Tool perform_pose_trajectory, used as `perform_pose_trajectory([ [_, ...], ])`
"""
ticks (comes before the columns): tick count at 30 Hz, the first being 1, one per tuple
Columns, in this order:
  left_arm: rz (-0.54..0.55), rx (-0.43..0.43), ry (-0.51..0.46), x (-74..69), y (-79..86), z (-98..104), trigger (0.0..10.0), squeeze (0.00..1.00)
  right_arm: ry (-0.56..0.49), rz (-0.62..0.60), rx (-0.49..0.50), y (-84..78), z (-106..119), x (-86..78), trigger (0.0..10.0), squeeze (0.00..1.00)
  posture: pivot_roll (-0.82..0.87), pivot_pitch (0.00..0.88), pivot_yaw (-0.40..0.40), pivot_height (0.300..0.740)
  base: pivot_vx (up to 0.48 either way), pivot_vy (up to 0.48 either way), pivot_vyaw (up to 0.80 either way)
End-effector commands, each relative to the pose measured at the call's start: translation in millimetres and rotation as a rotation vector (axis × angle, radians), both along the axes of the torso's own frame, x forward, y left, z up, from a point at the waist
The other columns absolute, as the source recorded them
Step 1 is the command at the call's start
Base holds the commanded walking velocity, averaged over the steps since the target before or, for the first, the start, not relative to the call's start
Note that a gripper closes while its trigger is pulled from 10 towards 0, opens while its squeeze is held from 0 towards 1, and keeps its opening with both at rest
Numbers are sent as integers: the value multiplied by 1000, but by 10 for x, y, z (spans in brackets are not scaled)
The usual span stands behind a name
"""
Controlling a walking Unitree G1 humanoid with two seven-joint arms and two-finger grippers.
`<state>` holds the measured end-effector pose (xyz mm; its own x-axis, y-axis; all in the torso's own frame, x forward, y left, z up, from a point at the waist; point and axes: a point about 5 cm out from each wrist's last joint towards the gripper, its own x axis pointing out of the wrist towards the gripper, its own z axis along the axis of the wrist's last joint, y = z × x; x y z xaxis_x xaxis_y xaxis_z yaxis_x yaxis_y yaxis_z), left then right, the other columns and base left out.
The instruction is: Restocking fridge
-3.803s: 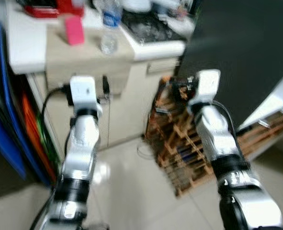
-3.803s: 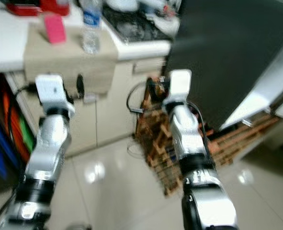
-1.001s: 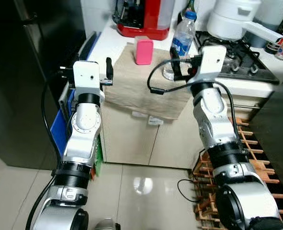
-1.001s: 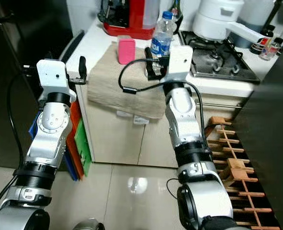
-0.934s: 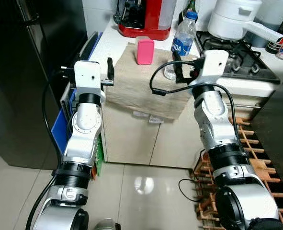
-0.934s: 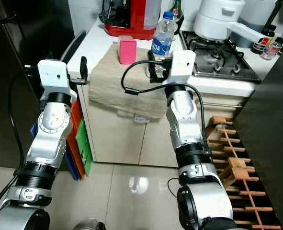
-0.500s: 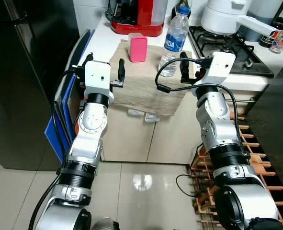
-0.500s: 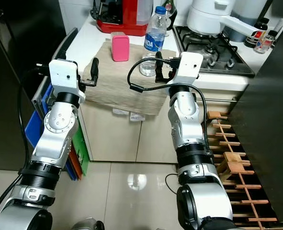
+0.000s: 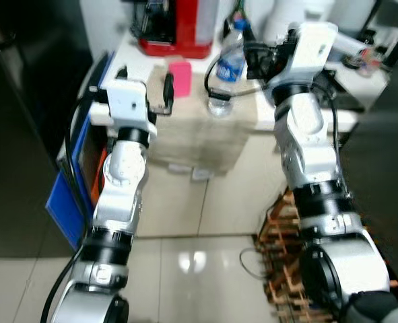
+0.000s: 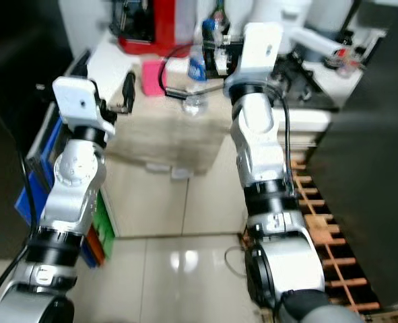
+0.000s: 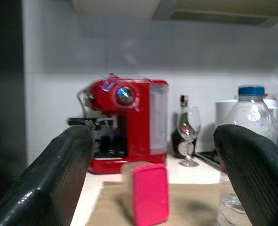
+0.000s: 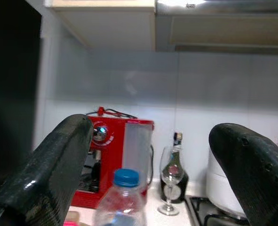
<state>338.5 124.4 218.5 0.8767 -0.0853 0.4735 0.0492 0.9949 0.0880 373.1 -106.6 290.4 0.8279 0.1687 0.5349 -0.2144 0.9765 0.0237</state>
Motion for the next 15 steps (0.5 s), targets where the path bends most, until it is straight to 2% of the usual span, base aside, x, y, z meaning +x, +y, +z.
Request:
perform_pose_trajectory([
  [1, -7, 4, -4, -11, -24, 10, 10000, 0, 8, 8, 7, -17, 24, 11, 10000, 455, -32, 0, -35, 740, 450, 0, 0],
  [11, -1, -5, -21, -19, -12, 38, 10000, 0, 8, 49, 49, 28, 135, 30, 10000, 455, -29, 0, -37, 740, 448, 0, 0],
  [13, 94, -19, -56, -32, 78, 76, 10000, 0, -4, 66, 52, 46, 183, 12, 10000, 455, -29, 0, -37, 740, 152, 186, 0],
  [15, 124, -25, -59, -27, 117, 86, 10000, 0, -19, 78, 57, 60, 272, -25, 10000, 455, -27, 0, -39, 740, 0, 0, 0],
])
